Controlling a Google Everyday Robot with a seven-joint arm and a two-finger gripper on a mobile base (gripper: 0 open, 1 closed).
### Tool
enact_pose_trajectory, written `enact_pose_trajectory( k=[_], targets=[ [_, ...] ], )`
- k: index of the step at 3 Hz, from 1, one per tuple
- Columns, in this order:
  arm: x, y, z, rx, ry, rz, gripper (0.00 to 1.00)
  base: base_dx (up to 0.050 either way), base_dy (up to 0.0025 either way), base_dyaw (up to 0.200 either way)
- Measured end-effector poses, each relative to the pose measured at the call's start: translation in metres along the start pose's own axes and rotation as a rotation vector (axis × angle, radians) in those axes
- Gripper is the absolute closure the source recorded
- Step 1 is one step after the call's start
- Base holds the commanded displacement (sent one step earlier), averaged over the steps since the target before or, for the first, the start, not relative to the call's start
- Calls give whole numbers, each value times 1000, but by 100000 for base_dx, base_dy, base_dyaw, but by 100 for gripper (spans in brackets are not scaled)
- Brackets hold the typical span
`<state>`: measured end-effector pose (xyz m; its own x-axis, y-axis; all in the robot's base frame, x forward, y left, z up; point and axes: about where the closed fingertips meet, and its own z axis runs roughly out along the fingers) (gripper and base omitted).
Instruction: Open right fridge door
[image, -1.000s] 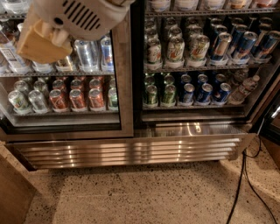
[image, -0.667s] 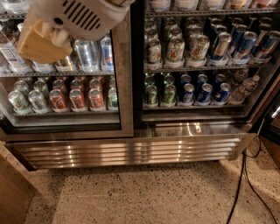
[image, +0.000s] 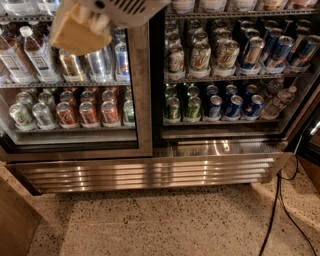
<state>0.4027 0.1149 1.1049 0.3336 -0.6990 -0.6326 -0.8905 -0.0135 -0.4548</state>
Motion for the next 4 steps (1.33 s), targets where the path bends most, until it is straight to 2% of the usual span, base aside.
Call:
enact_pose_trajectory(
  k=[1, 2, 3, 4],
  targets=[
    [3, -3, -3, 10, 15, -7, 50, 0, 0, 0],
    [3, -3, -3, 10, 16, -7, 50, 0, 0, 0],
    [17, -10, -3, 25, 93, 3, 31, 0, 0, 0],
    [22, -14, -5, 36, 123, 6, 23, 0, 0, 0]
  ],
)
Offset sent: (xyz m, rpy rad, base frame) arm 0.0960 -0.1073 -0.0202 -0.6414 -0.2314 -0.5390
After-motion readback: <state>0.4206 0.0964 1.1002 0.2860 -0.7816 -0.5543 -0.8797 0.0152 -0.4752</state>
